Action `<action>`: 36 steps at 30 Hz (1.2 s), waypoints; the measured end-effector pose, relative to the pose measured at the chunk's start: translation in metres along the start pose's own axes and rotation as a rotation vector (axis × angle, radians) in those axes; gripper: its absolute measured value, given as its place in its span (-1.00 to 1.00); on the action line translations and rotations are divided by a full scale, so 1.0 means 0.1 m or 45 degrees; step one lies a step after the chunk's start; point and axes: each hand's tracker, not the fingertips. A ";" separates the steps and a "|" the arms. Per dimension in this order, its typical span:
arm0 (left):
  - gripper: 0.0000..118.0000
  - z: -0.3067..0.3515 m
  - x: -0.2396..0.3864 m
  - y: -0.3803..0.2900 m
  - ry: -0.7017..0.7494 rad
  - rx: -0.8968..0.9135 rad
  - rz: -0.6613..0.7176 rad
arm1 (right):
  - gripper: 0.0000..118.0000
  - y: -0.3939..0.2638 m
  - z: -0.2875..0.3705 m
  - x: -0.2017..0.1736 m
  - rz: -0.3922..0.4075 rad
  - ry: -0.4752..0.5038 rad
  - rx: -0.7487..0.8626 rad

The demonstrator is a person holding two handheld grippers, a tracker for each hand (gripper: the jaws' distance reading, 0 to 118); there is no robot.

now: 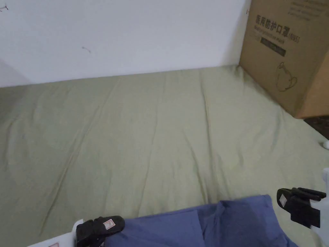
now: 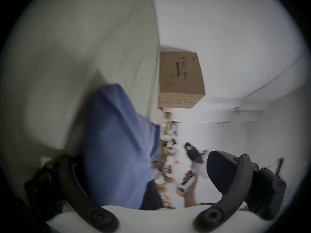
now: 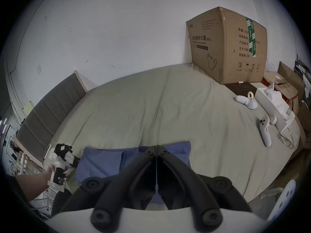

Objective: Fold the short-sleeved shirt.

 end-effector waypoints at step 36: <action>-0.85 -0.89 2.20 -0.74 1.320 0.165 -0.593 | -1.00 -0.01 0.20 0.12 -0.080 0.159 0.055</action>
